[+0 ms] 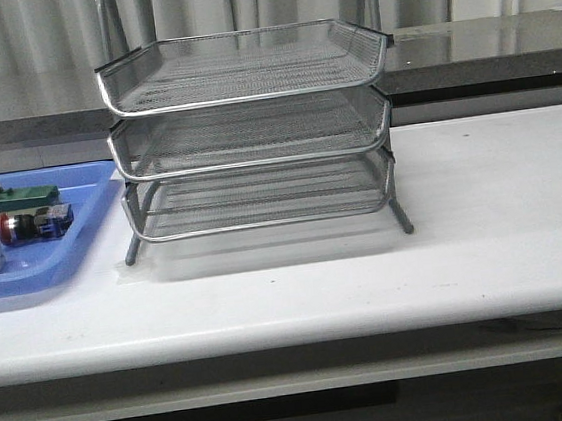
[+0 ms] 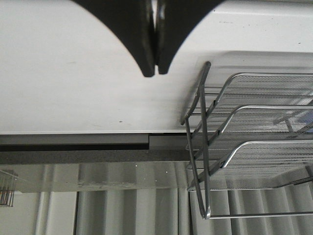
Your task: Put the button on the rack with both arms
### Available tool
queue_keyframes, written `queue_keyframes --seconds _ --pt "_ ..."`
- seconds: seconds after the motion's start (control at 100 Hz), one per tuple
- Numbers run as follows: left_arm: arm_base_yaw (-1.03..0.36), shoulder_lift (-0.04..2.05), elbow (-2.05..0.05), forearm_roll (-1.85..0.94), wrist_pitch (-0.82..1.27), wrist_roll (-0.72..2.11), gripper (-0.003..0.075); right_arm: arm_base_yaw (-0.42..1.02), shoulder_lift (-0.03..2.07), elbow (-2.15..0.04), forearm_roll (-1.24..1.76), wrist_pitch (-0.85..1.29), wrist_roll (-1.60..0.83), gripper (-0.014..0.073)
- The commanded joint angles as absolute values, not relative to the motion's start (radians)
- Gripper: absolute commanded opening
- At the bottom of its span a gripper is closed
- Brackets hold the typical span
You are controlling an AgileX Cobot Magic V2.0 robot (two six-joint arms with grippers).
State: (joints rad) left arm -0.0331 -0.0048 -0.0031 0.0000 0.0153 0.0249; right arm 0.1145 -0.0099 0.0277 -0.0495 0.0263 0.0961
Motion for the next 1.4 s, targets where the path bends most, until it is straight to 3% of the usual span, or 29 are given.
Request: queue_keyframes --seconds 0.0,0.99,1.39 --pt "-0.040 -0.037 0.052 -0.006 -0.059 0.014 -0.0021 0.111 -0.029 0.008 -0.058 -0.055 0.087 -0.0070" --pt "-0.040 -0.037 0.052 -0.006 -0.059 0.014 -0.0021 0.111 -0.029 -0.006 -0.058 -0.113 0.088 -0.0070" --pt "-0.040 -0.037 0.052 -0.006 -0.059 0.014 -0.0021 0.111 0.152 -0.332 -0.057 0.183 0.094 -0.0070"
